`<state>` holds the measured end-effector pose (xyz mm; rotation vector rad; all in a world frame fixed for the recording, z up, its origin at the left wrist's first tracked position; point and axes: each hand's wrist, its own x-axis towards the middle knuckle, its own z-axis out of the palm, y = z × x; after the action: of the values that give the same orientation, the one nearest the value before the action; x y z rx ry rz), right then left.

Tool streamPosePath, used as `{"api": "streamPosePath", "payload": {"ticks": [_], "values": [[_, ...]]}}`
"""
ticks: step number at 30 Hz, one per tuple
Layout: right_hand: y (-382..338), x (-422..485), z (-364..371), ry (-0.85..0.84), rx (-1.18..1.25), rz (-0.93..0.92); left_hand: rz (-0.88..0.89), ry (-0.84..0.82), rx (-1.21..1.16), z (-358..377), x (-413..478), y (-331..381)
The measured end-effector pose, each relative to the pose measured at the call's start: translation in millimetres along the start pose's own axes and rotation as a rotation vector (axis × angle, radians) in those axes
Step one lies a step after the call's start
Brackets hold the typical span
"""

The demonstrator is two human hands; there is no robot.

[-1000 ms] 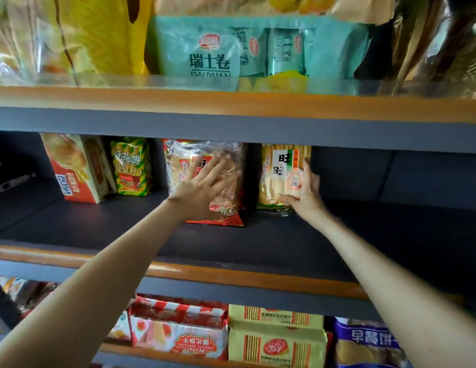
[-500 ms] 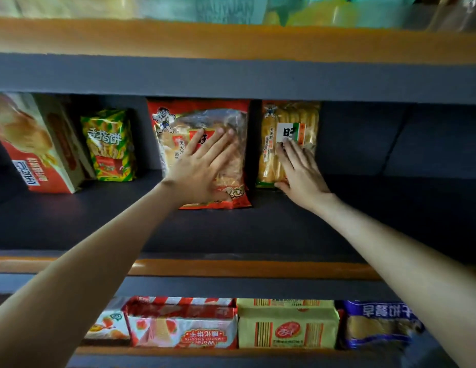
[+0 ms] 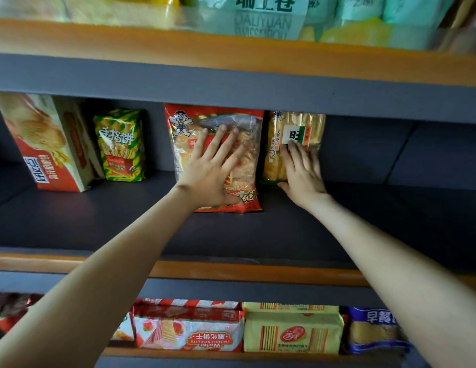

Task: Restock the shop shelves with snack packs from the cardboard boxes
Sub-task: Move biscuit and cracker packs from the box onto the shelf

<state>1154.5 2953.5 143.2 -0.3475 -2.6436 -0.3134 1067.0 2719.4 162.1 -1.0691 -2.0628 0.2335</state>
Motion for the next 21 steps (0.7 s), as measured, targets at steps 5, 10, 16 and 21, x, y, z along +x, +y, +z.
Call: {"api": "streamPosePath", "payload": {"ticks": [5, 10, 16, 21], "values": [[3.3, -13.6, -17.0, -0.060, 0.155, 0.003, -0.017, -0.026, -0.070, -14.9, -8.7, 8.2], [-11.5, -39.4, -40.0, -0.190, 0.453, 0.088, -0.142, -0.088, -0.163, -43.8, -19.1, 32.6], [-29.4, -90.4, -67.2, -0.181, 0.661, 0.029, -0.503, -0.184, -0.495, -95.5, -49.0, 78.5], [-58.1, -149.7, -96.1, 0.063, 0.867, -0.170, -0.721, 0.009, -0.661, -135.9, -107.1, 115.8]]}}
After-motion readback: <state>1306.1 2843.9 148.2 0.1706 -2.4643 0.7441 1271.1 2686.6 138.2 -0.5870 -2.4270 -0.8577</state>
